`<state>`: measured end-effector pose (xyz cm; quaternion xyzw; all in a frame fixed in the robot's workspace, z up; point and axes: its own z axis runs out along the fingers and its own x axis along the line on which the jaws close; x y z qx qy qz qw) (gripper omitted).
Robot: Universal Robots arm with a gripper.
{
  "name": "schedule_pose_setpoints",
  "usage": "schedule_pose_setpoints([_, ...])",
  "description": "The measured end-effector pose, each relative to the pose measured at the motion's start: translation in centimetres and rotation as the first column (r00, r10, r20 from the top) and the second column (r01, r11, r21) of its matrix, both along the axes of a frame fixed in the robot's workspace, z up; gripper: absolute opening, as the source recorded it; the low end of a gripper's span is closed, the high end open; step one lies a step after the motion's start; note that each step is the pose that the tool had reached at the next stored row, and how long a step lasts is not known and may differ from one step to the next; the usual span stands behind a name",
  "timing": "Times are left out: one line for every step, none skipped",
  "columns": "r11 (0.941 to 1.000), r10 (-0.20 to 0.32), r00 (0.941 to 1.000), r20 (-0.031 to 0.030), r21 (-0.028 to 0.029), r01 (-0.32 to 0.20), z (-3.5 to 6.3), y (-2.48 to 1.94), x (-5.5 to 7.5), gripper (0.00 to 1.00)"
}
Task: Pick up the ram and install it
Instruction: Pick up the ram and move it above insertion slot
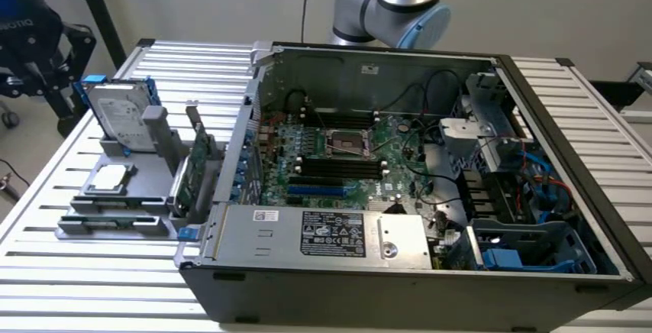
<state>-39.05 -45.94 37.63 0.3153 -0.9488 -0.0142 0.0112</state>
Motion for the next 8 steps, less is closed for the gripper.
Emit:
schedule_pose_setpoints([0.9998,0.018,0.9998,0.0000,0.0000,-0.018,-0.04,0.00,0.00,0.11])
schedule_pose_setpoints([0.9993,0.037,0.9993,0.0000,0.0000,-0.037,-0.09,0.00,0.00,0.11])
schedule_pose_setpoints([0.9985,0.054,0.9985,0.0000,0.0001,-0.054,-0.13,0.00,0.00,0.11])
schedule_pose_setpoints([0.9974,0.072,0.9974,0.0001,0.0000,-0.072,-0.17,0.00,0.00,0.11])
schedule_pose_setpoints([0.9959,0.090,0.9959,0.0000,0.0000,-0.090,-0.21,0.00,0.00,0.11])
schedule_pose_setpoints([0.9941,0.108,0.9941,-0.0001,0.0000,-0.108,-0.25,0.00,0.00,0.11])
schedule_pose_setpoints([0.9919,0.127,0.9919,0.0000,0.0000,-0.127,-0.30,0.00,0.00,0.11])
schedule_pose_setpoints([0.9895,0.145,0.9895,0.0000,0.0000,-0.145,-0.34,0.00,0.00,0.11])
